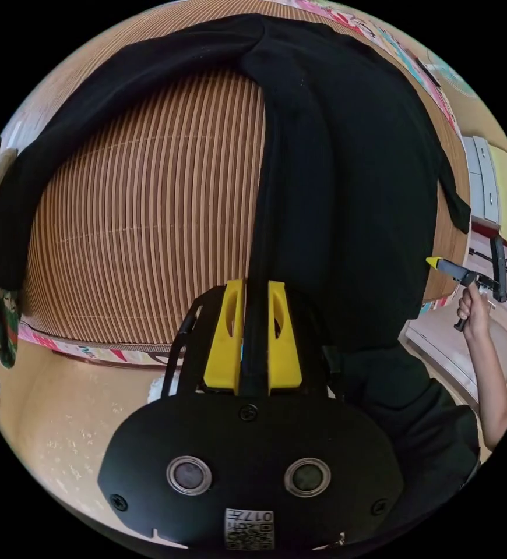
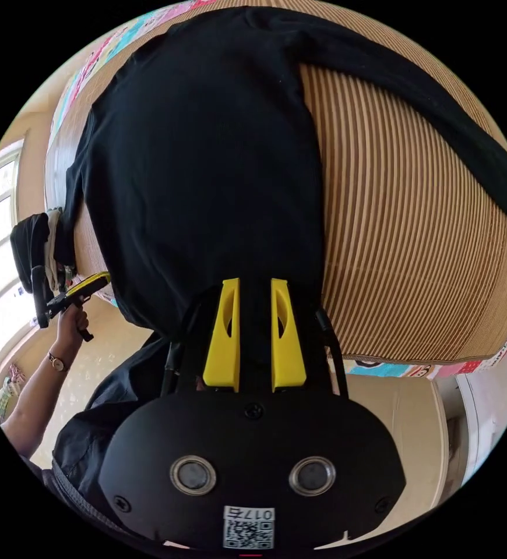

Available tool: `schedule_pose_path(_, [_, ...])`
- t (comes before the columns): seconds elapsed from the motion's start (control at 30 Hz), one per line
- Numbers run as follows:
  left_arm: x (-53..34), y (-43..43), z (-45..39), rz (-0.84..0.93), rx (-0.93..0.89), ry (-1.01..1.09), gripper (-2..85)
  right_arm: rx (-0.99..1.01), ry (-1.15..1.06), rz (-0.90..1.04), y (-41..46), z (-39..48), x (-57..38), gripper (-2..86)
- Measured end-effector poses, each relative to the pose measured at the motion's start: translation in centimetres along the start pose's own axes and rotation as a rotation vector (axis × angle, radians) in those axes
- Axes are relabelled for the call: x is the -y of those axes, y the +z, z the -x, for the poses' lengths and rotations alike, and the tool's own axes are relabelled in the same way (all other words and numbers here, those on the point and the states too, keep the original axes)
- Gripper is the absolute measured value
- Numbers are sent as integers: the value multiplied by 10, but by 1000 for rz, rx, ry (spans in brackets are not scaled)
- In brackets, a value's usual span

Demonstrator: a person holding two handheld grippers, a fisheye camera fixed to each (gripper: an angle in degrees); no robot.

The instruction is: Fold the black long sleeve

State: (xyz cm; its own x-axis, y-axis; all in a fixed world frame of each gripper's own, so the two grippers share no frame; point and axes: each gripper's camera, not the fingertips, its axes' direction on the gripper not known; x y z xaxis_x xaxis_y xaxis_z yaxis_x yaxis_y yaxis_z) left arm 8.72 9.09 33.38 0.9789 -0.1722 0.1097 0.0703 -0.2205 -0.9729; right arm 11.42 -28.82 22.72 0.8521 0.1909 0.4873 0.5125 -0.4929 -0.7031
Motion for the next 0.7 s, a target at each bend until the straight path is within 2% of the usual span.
schedule_pose_path(0.07, [-12,1,12,71,-40,15,33,15,-23,-15,-1,0,-9,70])
schedule_pose_path(0.1, [-27,-7,26,44,-37,-14,28,-4,-30,-22,0,-2,-14,59])
schedule_pose_path(0.2, [-84,-31,80,-155,-127,-213,26,-129,-23,43,15,-14,-18,30])
schedule_pose_path(0.23, [-100,-26,100,-155,-215,-287,28,-150,-31,76,21,-17,-18,27])
schedule_pose_path(0.33, [-132,-18,143,-117,-296,-429,34,-125,-53,111,25,-34,-18,14])
schedule_pose_path(0.4, [-153,-34,174,-230,-373,-506,43,-42,34,106,12,-52,-17,9])
schedule_pose_path(0.53, [-178,-56,265,-482,-783,-684,93,201,125,-18,-12,-80,-31,5])
schedule_pose_path(0.6, [-178,-54,299,-541,-888,-767,109,349,221,-57,-16,-100,-45,3])
schedule_pose_path(0.7, [-167,-32,341,-594,-1054,-903,116,467,283,-92,-15,-119,-63,3])
